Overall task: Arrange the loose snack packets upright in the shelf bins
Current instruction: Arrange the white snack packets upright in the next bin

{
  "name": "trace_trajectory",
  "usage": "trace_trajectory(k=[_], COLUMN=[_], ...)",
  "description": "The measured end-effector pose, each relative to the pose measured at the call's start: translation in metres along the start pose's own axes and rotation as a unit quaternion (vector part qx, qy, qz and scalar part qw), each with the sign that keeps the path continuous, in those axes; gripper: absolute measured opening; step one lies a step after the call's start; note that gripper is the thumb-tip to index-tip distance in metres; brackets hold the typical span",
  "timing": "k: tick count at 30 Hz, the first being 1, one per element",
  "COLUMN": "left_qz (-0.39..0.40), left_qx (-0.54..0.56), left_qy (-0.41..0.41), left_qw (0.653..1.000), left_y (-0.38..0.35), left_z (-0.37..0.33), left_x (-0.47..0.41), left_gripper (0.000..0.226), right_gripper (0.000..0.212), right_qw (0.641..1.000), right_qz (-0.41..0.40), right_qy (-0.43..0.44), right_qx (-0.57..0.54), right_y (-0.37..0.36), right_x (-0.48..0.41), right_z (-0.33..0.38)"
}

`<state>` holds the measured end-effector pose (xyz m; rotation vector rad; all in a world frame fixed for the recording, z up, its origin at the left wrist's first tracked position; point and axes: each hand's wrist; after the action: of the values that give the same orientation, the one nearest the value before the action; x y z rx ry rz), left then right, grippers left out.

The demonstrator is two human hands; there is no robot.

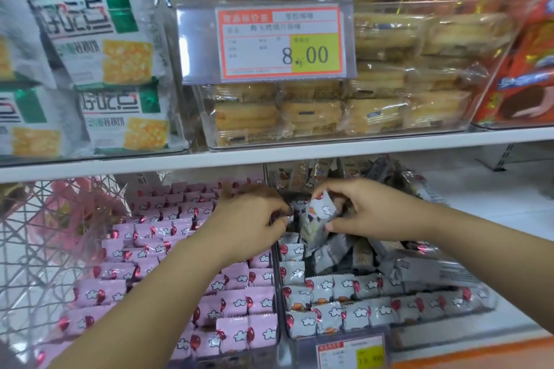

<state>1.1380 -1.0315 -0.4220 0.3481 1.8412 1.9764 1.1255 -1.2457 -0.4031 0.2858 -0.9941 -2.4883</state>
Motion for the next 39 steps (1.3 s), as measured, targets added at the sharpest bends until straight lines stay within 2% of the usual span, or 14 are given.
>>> trace_trajectory(k=[5,11,16,21,25,29,34,37,39], left_qz=[-0.028,-0.027,-0.048,-0.052,0.003,0.089,0.197,0.206,0.205], left_qx=[0.032,0.156,0.292,0.354,0.284,0.088,-0.081,-0.141,-0.143], left_qy=[-0.019,-0.066,-0.046,-0.044,-0.051,-0.073,-0.081,-0.070,-0.060], left_qw=[0.999,0.985,0.954,0.933,0.957,0.989,0.974,0.966,0.966], left_y=[0.006,0.009,0.015,0.011,0.010,0.007,-0.009,-0.016,-0.017], left_z=[-0.005,-0.021,-0.031,-0.046,-0.049,-0.057,-0.076,-0.083,-0.085], left_x=[0.013,0.029,0.037,0.037,0.018,-0.014,-0.040,-0.046,-0.046], left_gripper=[0.034,0.046,0.031,0.021,0.022,0.031,0.025,0.023,0.025], right_gripper=[0.033,0.032,0.023,0.024,0.019,0.015,0.018,0.018,0.018], right_qw=[0.984,0.967,0.938,0.869,0.847,0.844,0.850,0.842,0.840], right_qz=[0.004,-0.022,-0.152,-0.309,-0.377,-0.381,-0.377,-0.386,-0.391], right_qy=[-0.030,-0.042,-0.010,0.020,0.049,0.049,0.022,0.022,0.027], right_qx=[-0.173,-0.249,-0.312,-0.387,-0.372,-0.374,-0.367,-0.376,-0.376], right_y=[0.009,0.009,0.002,-0.012,-0.009,0.000,0.002,0.008,0.011], right_x=[0.029,0.065,0.078,0.085,0.103,0.120,0.131,0.135,0.137], right_z=[0.004,0.019,0.033,0.025,0.017,0.007,-0.012,-0.019,-0.021])
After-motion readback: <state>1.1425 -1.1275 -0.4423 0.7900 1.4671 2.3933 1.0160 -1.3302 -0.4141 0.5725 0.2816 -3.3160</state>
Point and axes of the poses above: each hand's wrist, its own x-axis away from the middle knuckle, its own y-axis out of the back of the hand, z = x × y, and after that the axes turned 14 degrees about -x, right-handed
